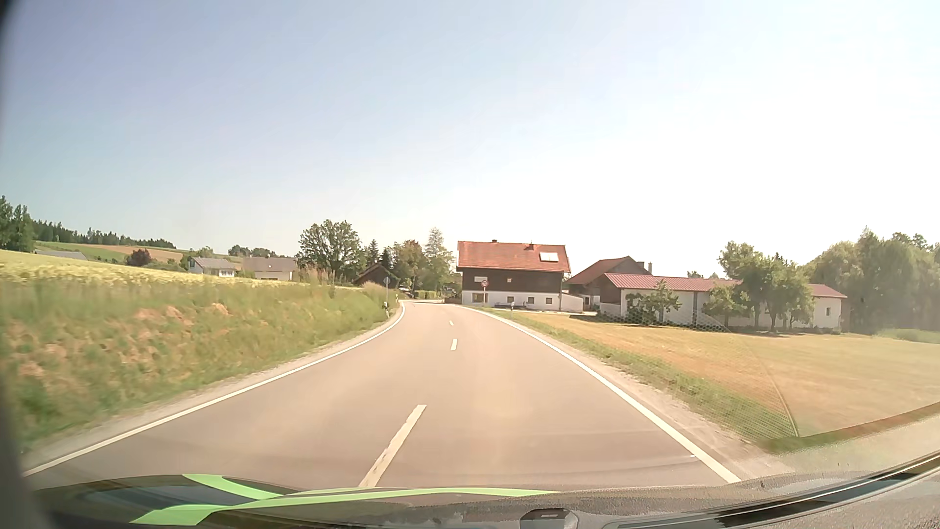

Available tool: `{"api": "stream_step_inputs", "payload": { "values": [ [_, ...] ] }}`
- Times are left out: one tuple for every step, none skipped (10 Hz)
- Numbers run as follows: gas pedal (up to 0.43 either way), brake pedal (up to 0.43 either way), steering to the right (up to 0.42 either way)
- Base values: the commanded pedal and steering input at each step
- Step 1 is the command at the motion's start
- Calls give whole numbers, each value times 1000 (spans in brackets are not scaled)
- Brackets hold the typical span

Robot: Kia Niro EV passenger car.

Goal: Follow the waypoints while adhering to traffic rules and regulations

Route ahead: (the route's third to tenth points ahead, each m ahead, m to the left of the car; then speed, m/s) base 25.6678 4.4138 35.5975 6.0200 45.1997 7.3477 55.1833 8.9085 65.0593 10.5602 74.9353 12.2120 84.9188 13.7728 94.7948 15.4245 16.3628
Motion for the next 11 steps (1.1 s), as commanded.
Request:
{"api": "stream_step_inputs", "payload": {
  "values": [
    [189, 0, -14],
    [189, 0, -16],
    [189, 0, -19],
    [177, 0, -20],
    [177, 0, -20],
    [177, 0, -20],
    [177, 0, -20],
    [169, 0, -21],
    [169, 0, -21],
    [169, 0, -21],
    [169, 0, -20]
  ]
}}
